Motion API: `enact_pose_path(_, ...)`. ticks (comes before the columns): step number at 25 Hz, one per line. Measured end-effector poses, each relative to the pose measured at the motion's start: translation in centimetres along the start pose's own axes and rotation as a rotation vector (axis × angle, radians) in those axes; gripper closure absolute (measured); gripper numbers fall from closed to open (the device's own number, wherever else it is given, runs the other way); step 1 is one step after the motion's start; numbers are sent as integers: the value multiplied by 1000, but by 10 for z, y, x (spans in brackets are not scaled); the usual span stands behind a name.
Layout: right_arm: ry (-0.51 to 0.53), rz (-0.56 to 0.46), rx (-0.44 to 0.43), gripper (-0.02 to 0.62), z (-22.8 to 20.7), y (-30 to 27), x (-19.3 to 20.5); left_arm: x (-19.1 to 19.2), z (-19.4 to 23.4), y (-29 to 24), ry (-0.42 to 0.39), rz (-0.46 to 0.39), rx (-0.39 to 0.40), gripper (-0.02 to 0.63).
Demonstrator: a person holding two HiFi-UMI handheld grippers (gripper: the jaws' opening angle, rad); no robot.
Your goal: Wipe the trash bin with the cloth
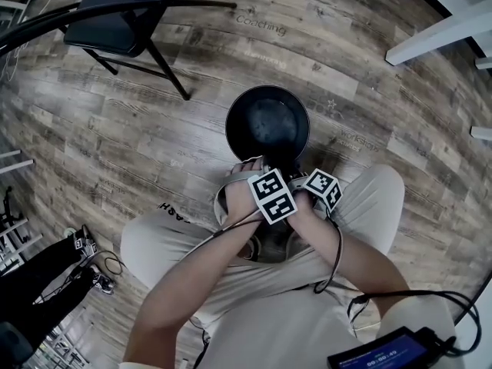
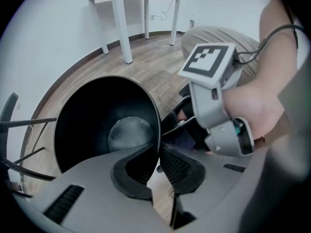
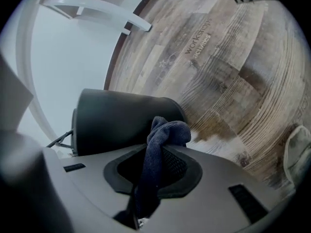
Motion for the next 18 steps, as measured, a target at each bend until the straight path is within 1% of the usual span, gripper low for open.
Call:
enact_pose_path(3,-4,-24,60,526,-19,-19,-11,-5,0,0,5,-9,4,558)
enact_pose_path(6,-12,-48,99,526,-35,-37,-24,-8,-1,0,40,-27,17,569)
enact_pose_path(8,-16,-70,112,526,-44,-47,-35,-11,-2,0,92,-52,37,577)
enact_pose_path(11,-17,-94,114,526,-51,-64,-52,-19,-3,1,203,-109,85,588)
enact_pose_path(13,-5,-82,128,526,-57,-77,-61,-22,-3,1,276,-137,121,587)
enact_pose_path(14,12,-70,142,526,-61,-82,-64,-22,-3,2,299,-145,132,587)
enact_pose_path(15,38,-58,158,526,-64,-87,-67,-23,-2,2,307,-149,135,588)
enact_pose_path(18,106,-35,184,526,-68,-96,-71,-23,-2,2,300,-155,121,588)
Point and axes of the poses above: the fingertips, and each gripper's own axes: y backward along the fingers, z to its left, x out of its underside, the point moved 2 cm from there along y, backward along the fingers, and after that the axes turned 4 degrees about z, right-handed, at the moved point
